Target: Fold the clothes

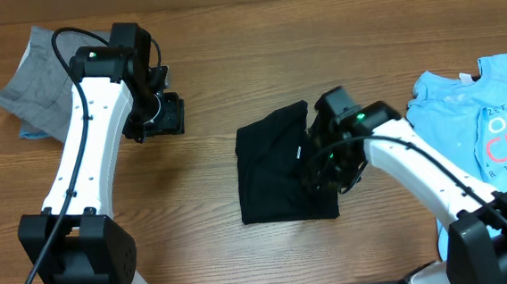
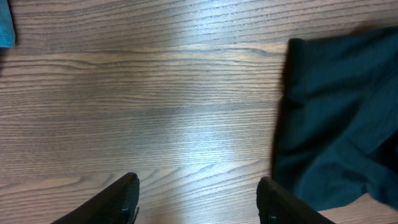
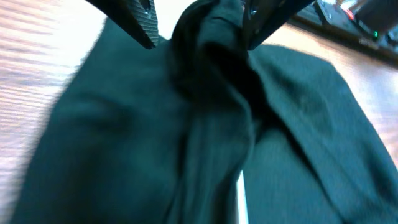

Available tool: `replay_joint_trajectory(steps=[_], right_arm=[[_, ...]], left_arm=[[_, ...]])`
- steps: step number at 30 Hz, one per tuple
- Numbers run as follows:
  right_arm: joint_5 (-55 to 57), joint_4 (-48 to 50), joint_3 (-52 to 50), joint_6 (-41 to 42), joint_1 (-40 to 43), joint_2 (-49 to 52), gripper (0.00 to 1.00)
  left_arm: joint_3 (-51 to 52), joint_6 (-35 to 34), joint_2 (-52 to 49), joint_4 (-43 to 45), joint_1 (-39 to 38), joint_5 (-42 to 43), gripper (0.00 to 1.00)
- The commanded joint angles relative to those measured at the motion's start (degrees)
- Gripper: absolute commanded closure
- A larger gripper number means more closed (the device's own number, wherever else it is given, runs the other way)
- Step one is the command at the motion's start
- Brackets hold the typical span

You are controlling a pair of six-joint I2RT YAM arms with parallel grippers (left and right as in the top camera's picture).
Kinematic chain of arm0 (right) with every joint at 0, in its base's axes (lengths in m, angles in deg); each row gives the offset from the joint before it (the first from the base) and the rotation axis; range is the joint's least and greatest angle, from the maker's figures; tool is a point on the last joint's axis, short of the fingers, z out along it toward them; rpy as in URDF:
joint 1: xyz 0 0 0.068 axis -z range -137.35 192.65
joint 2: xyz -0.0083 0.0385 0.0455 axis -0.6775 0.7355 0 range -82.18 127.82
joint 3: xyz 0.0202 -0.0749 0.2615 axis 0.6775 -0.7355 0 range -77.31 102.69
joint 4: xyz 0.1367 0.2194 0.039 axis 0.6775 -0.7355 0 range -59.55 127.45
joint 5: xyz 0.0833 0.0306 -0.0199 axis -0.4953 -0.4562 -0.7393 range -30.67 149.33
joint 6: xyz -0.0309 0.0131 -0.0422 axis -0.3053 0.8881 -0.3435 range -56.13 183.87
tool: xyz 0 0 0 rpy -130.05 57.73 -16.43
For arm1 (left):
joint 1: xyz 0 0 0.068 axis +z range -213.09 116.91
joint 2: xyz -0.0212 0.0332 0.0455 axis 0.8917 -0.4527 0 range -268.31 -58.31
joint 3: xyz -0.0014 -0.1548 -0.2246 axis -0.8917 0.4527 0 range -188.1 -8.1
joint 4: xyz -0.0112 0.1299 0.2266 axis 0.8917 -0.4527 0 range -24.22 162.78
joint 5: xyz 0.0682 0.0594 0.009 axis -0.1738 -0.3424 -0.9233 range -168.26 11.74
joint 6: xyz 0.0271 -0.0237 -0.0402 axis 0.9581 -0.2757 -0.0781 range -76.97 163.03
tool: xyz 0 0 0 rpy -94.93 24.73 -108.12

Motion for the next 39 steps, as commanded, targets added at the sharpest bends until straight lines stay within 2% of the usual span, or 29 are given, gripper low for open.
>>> replay_joint_trajectory(steps=[1, 3, 4, 7, 9, 13, 18, 20, 25, 29, 31, 34, 37, 39], right_arm=[[-3.3, 1.7, -0.7, -2.1, -3.5, -0.7, 0.50], [-3.2, 2.9, -0.7, -1.5, -5.2, -0.7, 0.50], [-2.2, 3.4, -0.7, -0.1, -5.8, -0.7, 0.57], [5.8, 2.9, -0.7, 4.5, -6.3, -0.7, 0.86], [11.2, 0.3, -0.3, 7.6, -5.5, -0.8, 0.96], [17.4, -6.5, 1.1, 10.6, -2.9, -2.1, 0.96], [18.5, -11.7, 0.8, 15.5, 0.3, -2.9, 0.96], [18.5, -11.0, -0.2, 15.6, 0.6, -2.9, 0.96], [19.3, -2.5, -7.0, 16.5, 1.3, -2.9, 0.89], [27.4, 0.9, -11.6, 25.0, 4.8, -2.9, 0.92], [28.9, 1.2, -12.5, 26.7, 8.0, -2.9, 0.92], [25.4, 1.8, -11.9, 23.4, 12.9, -2.9, 0.82], [15.9, 2.9, -10.1, 11.1, 15.3, -3.1, 0.70], [12.3, 1.9, -8.4, 7.1, 15.6, -4.1, 0.67]], left_arm=[[-1.4, 1.3, 0.3, 0.5, 0.0, 0.6, 0.36], [-1.4, 1.3, 0.3, 0.5, 0.0, 0.6, 0.36], [-1.4, 1.3, 0.3, 0.6, 0.0, 0.6, 0.36], [-1.4, 1.3, 0.3, 0.8, 0.0, 0.6, 0.36], [-1.4, 1.3, 0.3, 0.7, 0.0, 0.6, 0.36], [-1.4, 1.3, 0.3, 0.6, 0.0, 0.6, 0.36], [-1.4, 1.3, 0.3, 0.6, -0.1, 1.6, 0.36], [-1.4, 1.3, 0.3, 0.7, -0.1, 2.2, 0.36], [-1.4, 1.3, 0.3, 0.6, -0.1, 2.3, 0.34], [-1.4, 1.3, 0.3, 0.6, -0.1, 2.3, 0.34], [-1.4, 1.3, 0.3, 0.6, -0.1, 2.3, 0.33], [-1.4, 1.3, 0.3, 0.7, -0.1, 2.3, 0.33], [-1.4, 1.3, 0.3, 0.9, -0.1, 2.4, 0.31], [-1.4, 1.3, 0.3, 1.0, -0.1, 2.6, 0.29]])
